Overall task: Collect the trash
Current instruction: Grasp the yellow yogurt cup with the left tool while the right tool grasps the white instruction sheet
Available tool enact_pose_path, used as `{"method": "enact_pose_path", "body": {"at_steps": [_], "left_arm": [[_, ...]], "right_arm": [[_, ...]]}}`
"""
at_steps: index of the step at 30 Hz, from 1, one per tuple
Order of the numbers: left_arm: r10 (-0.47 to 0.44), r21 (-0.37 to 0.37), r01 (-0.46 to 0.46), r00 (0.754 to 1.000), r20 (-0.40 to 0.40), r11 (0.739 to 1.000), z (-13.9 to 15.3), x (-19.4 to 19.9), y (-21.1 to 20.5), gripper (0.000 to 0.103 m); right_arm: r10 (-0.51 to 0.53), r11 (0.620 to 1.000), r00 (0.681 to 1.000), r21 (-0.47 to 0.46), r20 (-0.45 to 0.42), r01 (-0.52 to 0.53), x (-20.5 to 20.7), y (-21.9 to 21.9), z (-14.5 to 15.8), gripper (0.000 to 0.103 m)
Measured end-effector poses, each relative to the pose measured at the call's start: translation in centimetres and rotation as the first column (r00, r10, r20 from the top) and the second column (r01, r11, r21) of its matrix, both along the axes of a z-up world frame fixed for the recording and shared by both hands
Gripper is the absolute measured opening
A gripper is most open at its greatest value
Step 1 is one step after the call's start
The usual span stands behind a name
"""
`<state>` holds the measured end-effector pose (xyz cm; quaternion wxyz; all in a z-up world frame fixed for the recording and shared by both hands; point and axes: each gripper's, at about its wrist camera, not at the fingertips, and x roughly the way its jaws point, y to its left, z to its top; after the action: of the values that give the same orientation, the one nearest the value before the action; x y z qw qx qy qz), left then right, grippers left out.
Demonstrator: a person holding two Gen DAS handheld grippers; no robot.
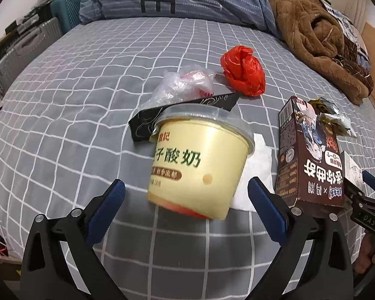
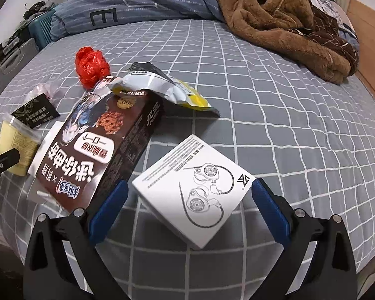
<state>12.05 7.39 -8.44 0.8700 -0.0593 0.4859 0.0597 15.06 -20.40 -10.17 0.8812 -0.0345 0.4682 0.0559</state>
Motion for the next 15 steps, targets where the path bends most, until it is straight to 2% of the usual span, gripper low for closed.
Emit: {"method": "enact_pose_path", "body": {"at_steps": [3, 6, 11, 15], "left_arm": [[-0.004, -0.007, 0.004, 1.000, 0.002, 1.000, -0.1, 0.4, 0.0, 0.094], [-0.013, -0.012, 0.013, 1.000, 0.001, 1.000, -0.3, 0.7, -0.2, 0.091], [-0.027, -0.016, 0.027, 1.000, -0.009, 1.000, -0.6, 1.3, -0.4, 0.077], [-0.024, -0.018, 0.023, 1.000, -0.005, 1.000, -0.6, 1.3, -0.4, 0.076]], "right_arm": [[-0.008, 1.000, 1.000, -0.009, 0.000, 0.008, 0.4, -0.2, -0.2, 0.095], [-0.023, 0.999, 1.000, 0.026, -0.019, 0.023, 0.9, -0.8, -0.5, 0.095], [-0.023, 1.000, 1.000, 0.005, -0.016, 0.024, 1.0, -0.4, -0.9, 0.095], [-0.026, 1.000, 1.000, 0.006, -0.010, 0.026, 1.1, -0.5, -0.9, 0.093]]}}
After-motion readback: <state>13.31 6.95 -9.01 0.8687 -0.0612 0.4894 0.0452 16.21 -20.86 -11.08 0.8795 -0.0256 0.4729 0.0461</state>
